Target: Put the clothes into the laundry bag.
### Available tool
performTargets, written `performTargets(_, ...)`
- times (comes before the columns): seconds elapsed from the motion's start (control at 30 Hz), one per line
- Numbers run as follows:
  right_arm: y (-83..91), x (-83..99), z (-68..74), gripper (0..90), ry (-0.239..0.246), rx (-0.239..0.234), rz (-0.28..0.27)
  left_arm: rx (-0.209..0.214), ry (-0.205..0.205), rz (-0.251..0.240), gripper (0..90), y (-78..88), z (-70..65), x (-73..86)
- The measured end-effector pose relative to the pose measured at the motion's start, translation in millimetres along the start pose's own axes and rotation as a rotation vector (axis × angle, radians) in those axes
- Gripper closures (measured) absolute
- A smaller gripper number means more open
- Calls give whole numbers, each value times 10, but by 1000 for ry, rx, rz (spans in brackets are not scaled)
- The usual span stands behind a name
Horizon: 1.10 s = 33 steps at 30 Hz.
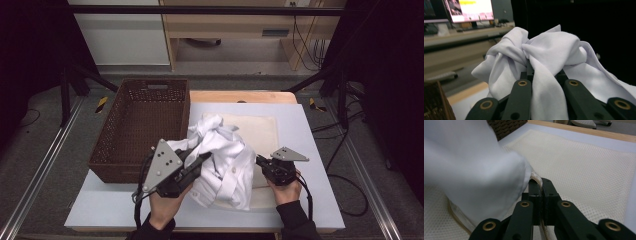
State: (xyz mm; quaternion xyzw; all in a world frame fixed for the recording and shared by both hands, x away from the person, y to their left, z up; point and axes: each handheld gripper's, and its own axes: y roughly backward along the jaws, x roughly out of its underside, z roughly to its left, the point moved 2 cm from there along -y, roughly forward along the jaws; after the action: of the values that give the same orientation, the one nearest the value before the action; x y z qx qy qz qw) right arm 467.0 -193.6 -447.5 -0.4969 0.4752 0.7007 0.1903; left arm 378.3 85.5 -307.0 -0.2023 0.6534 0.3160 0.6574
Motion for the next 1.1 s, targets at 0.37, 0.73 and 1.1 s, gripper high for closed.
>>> performTargets(0.37, -1, -1, 8, 877, -13, -12, 7, 55, 45, 217, 805, -478, -259, 897)
performTargets(0.73, 18, -2, 32, 877, -29, -17, 3, 106, 8, 362, 801, -1062, -564, 1232)
performTargets(1.1, 64, -10, 84, 877, -11, -30, -13, 83, -10, 535, 779, -1528, -528, 1341)
